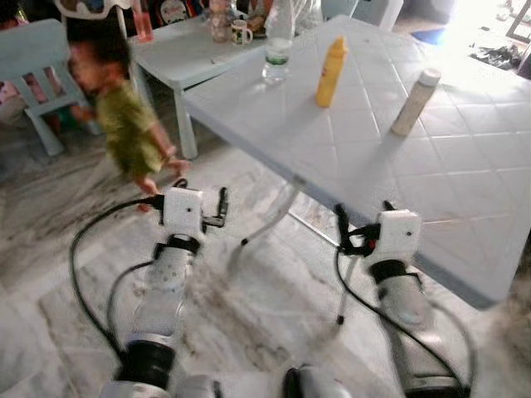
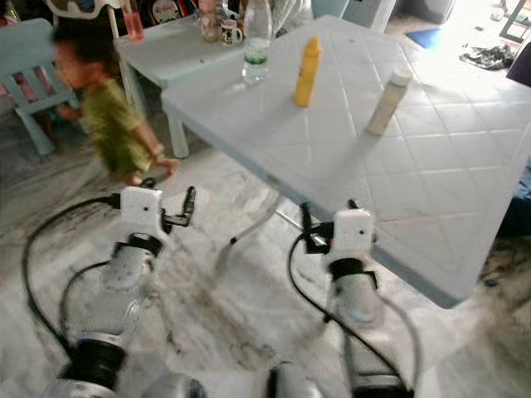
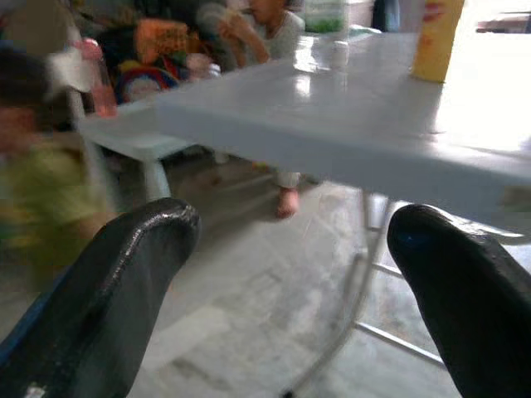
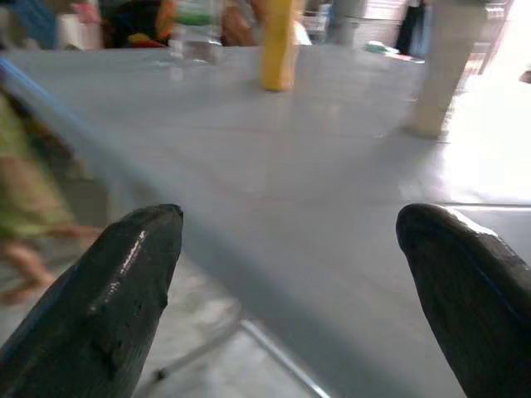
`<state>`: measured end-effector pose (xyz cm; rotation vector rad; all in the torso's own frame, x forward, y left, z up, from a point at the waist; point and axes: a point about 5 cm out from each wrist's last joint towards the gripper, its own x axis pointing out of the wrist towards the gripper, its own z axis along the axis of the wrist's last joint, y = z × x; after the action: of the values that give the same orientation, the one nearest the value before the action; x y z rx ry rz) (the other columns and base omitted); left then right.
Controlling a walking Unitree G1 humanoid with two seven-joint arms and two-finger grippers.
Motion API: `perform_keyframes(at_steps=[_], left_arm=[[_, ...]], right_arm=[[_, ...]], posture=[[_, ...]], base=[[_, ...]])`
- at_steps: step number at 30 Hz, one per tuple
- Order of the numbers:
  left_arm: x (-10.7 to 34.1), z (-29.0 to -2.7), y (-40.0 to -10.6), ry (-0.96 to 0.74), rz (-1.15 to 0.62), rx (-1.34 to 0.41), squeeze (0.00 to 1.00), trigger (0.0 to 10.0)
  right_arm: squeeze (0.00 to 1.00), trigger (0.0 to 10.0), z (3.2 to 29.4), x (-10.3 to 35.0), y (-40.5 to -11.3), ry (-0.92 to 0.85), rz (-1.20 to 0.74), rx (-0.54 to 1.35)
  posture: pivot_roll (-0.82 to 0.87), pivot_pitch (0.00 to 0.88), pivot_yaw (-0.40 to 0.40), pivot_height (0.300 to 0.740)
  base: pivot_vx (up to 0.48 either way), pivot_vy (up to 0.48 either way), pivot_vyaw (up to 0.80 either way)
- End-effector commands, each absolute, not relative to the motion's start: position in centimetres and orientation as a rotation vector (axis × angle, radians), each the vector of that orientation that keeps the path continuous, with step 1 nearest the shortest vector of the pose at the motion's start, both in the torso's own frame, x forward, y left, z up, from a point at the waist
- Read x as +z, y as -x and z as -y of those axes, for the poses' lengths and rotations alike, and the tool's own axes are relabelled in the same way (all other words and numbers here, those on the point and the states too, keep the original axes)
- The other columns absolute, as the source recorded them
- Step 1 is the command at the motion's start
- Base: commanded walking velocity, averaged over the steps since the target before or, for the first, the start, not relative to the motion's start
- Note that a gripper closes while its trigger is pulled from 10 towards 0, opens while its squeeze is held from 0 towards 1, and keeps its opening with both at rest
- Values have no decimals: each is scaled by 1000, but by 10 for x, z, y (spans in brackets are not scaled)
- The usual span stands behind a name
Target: Restocking fridge
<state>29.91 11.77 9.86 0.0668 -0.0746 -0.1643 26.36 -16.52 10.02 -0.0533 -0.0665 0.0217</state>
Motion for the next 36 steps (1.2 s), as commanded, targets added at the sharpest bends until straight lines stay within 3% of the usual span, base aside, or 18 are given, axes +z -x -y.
perform_keyframes(at_steps=[1,5,12,23,36], left_arm=[[100,-122,-298,-89,80,-155,0,10000],[95,-125,-293,-80,85,-145,0,10000],[90,-151,-286,-84,86,-58,0,10000],[96,-149,-289,-65,83,-79,0,10000],[96,-142,-289,-55,89,-118,0,10000]], right_arm=[[0,10000,164,103,-262,21,78,2],[0,10000,168,101,-259,15,75,-62],[0,10000,181,112,-249,-8,126,-100],[0,10000,181,119,-252,-9,156,-90],[0,10000,177,120,-255,5,149,-53]], posture=[[20,92,-12,740],[15,70,-6,740],[13,35,10,740],[15,39,9,740],[12,50,-1,740]], base=[[296,379,0],[296,379,0],[294,379,0],[105,140,0],[224,176,-739]])
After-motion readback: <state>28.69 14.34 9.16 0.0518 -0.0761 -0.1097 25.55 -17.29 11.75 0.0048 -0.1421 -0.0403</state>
